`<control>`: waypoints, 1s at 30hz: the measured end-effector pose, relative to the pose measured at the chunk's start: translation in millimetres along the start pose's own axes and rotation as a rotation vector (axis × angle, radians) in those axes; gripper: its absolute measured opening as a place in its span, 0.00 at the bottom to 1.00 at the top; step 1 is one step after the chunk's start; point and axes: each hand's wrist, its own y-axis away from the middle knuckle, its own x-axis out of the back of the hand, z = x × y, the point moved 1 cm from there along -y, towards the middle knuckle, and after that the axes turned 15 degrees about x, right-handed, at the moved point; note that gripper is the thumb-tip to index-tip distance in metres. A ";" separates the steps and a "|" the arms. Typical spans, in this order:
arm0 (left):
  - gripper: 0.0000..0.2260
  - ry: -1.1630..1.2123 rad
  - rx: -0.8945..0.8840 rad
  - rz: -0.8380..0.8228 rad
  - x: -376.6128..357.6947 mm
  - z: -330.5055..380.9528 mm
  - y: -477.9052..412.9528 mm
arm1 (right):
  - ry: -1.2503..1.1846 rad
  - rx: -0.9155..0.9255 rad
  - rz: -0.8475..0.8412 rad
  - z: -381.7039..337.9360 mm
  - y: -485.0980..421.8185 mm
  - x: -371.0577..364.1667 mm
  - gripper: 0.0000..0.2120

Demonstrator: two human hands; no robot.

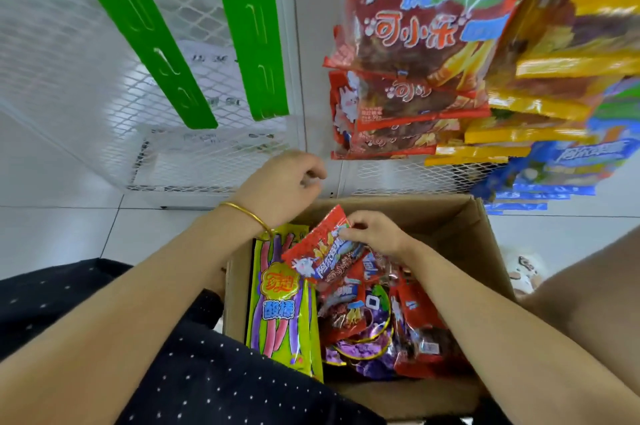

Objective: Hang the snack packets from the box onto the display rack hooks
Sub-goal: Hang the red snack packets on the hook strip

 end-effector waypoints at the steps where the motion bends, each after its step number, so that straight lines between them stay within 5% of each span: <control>1: 0.12 -0.035 0.038 -0.073 -2.4 1.0 -0.8 | -0.055 0.016 0.029 -10.2 6.5 10.0 0.07; 4: 0.17 -0.071 0.129 -0.239 -9.8 10.3 4.6 | -0.078 0.095 0.147 -43.2 25.0 31.1 0.14; 7: 0.05 -0.019 0.039 -0.146 -8.0 28.8 10.5 | -0.043 0.192 0.224 -70.1 41.2 45.7 0.13; 10: 0.08 0.078 -0.066 -0.098 3.9 50.7 21.9 | -0.166 0.273 0.318 -93.5 66.2 54.8 0.16; 15: 0.04 0.104 -0.160 -0.070 38.0 83.5 44.3 | 0.037 0.546 0.449 -147.3 100.7 57.8 0.06; 18: 0.07 0.065 -0.199 0.141 82.3 108.7 55.3 | 0.173 0.721 0.569 -188.3 117.3 64.3 0.11; 23: 0.07 0.367 -0.312 0.716 170.9 166.7 46.4 | 0.342 0.985 0.737 -256.4 133.6 80.0 0.13; 26: 0.12 0.445 -0.323 0.725 201.2 195.3 20.3 | 0.418 1.080 0.816 -291.9 128.7 88.2 0.19; 30: 0.09 0.480 -0.260 0.617 211.5 208.8 -1.0 | 0.606 1.196 0.988 -322.9 112.0 97.2 0.08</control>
